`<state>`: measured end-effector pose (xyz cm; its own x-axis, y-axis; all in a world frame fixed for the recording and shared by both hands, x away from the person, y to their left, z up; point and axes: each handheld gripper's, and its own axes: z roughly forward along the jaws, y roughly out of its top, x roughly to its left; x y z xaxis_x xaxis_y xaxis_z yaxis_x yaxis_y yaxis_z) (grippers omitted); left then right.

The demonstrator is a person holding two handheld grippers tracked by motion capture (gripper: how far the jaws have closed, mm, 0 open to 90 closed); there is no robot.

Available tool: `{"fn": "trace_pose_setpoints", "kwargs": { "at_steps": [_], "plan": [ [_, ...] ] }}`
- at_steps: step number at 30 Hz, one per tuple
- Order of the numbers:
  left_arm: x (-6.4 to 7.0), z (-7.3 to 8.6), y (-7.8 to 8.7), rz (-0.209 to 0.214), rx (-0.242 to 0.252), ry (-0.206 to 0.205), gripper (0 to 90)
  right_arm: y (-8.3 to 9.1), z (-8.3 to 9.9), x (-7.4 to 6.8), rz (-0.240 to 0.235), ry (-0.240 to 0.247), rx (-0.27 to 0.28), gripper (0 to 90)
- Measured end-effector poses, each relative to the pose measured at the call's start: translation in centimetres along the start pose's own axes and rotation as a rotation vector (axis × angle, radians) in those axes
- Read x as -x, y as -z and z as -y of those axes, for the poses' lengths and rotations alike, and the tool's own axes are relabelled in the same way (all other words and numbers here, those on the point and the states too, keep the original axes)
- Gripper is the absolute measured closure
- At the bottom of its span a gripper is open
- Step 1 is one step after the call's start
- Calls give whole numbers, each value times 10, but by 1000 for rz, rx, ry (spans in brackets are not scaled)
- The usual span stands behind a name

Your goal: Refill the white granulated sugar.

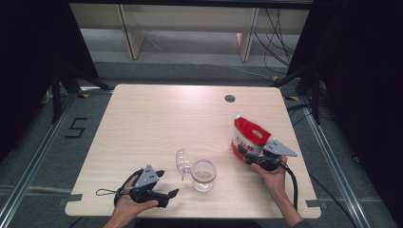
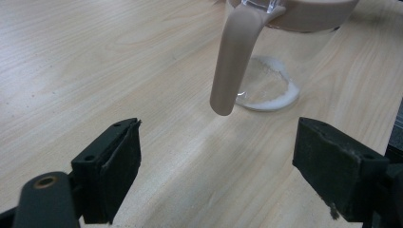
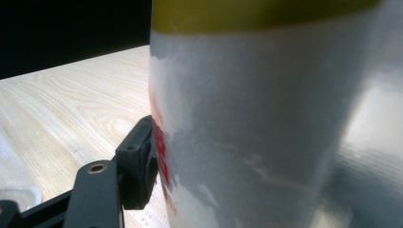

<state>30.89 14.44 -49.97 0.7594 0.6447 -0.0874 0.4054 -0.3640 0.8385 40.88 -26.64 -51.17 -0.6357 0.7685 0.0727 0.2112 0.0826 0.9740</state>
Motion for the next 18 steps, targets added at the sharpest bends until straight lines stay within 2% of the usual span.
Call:
{"fn": "trace_pose_setpoints", "kwargs": {
  "at_steps": [4,7,11,14,18],
  "plan": [
    [0,0,0,-3,4,1,160,-2,0,4,-14,46,5,374],
    [0,0,0,1,8,5,160,-2,0,2,-12,12,16,389],
    [2,0,0,8,12,14,160,-1,1,3,-6,25,7,392],
    [1,0,0,6,8,4,160,-3,1,3,-11,29,28,394],
    [1,-1,0,7,5,4,160,-3,1,3,-9,26,30,410]
  ]
}}
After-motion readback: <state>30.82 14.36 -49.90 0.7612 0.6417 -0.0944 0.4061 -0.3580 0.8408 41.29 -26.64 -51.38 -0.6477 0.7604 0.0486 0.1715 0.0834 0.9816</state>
